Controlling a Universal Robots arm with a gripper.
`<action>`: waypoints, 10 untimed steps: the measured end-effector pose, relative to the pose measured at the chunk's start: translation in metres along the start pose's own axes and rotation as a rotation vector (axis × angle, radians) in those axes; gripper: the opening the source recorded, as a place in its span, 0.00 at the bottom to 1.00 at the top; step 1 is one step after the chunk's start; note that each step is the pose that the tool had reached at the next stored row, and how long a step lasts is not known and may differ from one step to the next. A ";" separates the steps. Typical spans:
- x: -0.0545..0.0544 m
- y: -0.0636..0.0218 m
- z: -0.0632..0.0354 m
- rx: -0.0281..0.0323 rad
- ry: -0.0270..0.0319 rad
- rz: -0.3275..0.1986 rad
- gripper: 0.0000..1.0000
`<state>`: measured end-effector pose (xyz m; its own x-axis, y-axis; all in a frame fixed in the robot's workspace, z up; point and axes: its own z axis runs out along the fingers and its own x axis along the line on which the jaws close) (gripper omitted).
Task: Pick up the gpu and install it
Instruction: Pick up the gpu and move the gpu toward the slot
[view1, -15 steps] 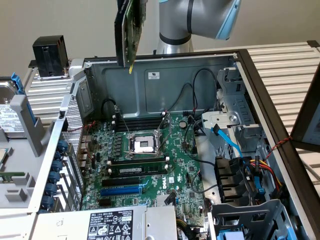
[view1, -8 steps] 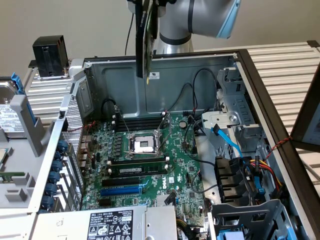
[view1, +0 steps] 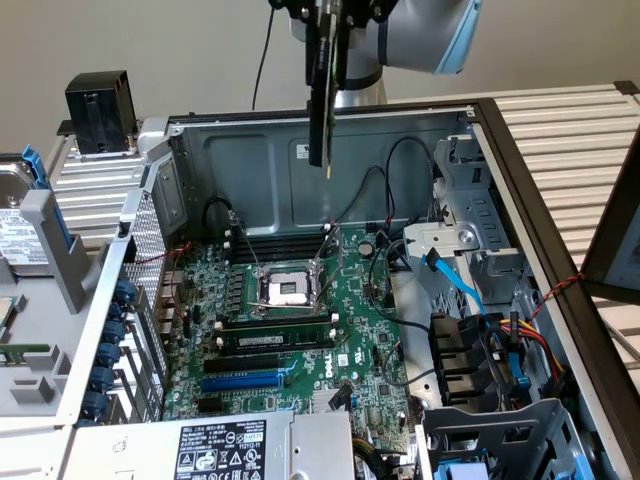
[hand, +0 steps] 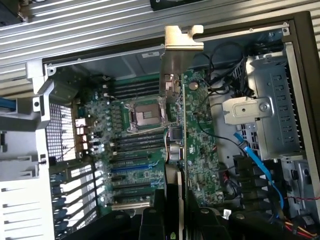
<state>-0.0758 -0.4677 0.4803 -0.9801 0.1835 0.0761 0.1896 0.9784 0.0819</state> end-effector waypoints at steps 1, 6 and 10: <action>-0.002 0.0003 0.0006 0.0001 0.0001 -0.002 0.27; -0.006 0.0004 0.0075 -0.0030 0.0019 -0.014 0.27; -0.007 0.0000 0.0135 -0.0101 0.0036 -0.019 0.27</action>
<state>-0.0700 -0.4677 0.4664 -0.9833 0.1646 0.0781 0.1716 0.9807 0.0934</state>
